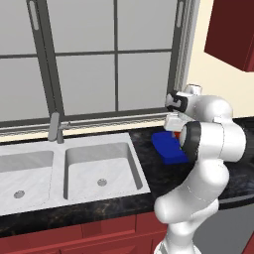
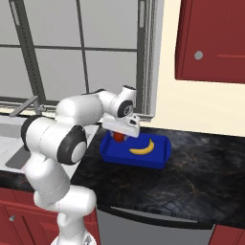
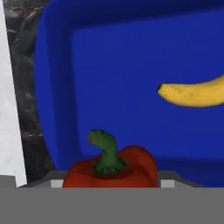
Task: Pick up all produce items and place them in the sink. Turn on the sink faucet to wash them. Then turn the sink off and put them in the tray.
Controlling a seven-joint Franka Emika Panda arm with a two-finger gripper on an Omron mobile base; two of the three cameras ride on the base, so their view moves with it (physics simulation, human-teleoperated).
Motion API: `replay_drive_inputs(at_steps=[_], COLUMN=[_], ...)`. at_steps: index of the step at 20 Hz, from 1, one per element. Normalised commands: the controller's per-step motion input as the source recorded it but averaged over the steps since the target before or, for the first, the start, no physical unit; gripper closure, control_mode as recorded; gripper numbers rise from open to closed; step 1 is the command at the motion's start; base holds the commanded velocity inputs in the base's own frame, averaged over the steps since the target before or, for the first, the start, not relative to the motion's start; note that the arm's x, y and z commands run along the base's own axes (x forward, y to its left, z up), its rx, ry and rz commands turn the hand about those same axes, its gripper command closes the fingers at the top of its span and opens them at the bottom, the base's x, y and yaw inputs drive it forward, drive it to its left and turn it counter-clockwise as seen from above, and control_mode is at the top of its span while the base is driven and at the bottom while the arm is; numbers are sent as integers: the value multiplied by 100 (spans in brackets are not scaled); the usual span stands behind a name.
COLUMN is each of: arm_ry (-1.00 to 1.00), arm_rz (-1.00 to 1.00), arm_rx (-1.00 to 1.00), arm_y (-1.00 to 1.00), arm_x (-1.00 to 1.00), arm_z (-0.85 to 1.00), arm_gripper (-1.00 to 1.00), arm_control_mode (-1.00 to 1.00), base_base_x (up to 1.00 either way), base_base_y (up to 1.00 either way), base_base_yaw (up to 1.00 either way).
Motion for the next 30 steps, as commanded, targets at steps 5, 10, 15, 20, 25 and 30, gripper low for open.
replay_drive_inputs(at_steps=[5, 10, 15, 20, 25, 30], arm_ry=[15, 10, 3, 0, 0, 0], arm_rz=[-3, 0, 0, 0, 0, 0], arm_rx=[0, 0, -1, 0, -1, -2], arm_y=[-16, 0, 0, 0, 11, 25], arm_x=[34, 35, 16, 6, -1, 1], arm_z=[-46, -44, -44, -30, -19, -21], arm_gripper=[100, 100, 100, 100, 100, -100], arm_control_mode=[-100, -100, -100, -100, -100, -100], base_base_x=[0, 0, 0, 0, 0, 0], base_base_y=[0, 0, 0, 0, 0, 0], base_base_yaw=[0, 0, 0, 0, 0, 0])
